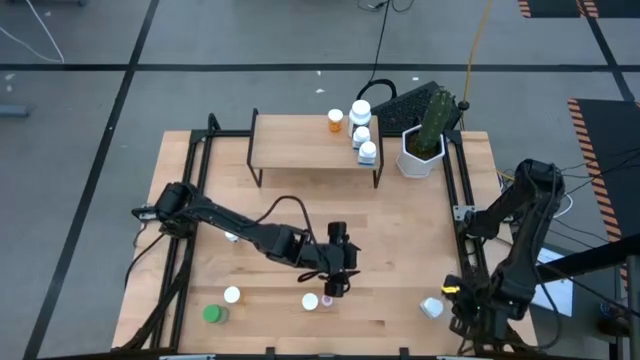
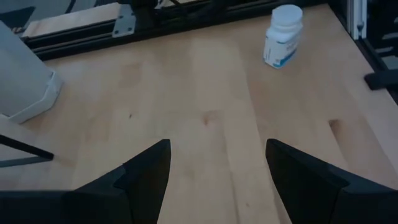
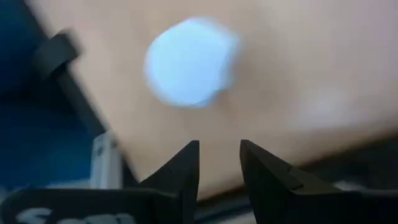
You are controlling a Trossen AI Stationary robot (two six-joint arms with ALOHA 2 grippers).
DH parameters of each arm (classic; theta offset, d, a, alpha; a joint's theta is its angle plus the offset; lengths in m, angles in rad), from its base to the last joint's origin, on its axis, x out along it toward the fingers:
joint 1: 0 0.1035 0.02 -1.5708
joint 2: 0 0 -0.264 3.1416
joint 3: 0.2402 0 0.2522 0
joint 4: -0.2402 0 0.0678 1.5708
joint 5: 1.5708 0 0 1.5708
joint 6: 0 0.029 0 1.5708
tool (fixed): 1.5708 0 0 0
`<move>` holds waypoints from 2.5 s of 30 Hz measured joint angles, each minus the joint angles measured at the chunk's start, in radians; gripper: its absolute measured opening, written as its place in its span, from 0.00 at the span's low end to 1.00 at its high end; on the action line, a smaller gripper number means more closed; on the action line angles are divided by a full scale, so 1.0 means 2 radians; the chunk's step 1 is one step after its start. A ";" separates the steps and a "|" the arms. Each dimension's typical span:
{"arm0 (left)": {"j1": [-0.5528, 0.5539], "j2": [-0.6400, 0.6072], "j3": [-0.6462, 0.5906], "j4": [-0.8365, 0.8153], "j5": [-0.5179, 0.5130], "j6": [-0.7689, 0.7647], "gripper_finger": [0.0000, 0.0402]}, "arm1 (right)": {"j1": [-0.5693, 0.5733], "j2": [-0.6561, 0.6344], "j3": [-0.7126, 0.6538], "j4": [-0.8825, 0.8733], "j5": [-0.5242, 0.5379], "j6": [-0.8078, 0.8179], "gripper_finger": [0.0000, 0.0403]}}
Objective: Pick and place medicine bottles onto shelf by color
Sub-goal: Put the white blue pill bottle on the shelf
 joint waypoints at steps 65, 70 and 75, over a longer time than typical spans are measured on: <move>0.010 0.111 0.001 0.239 0.243 0.110 0.66 | -0.147 0.069 -0.332 0.661 0.404 -0.483 0.78; 0.025 0.137 0.003 0.279 0.264 0.116 0.66 | -0.148 0.069 -0.332 0.660 0.406 -0.484 0.78; 0.037 0.172 0.003 0.339 0.283 0.101 0.66 | -0.153 0.069 -0.332 0.660 0.406 -0.484 0.78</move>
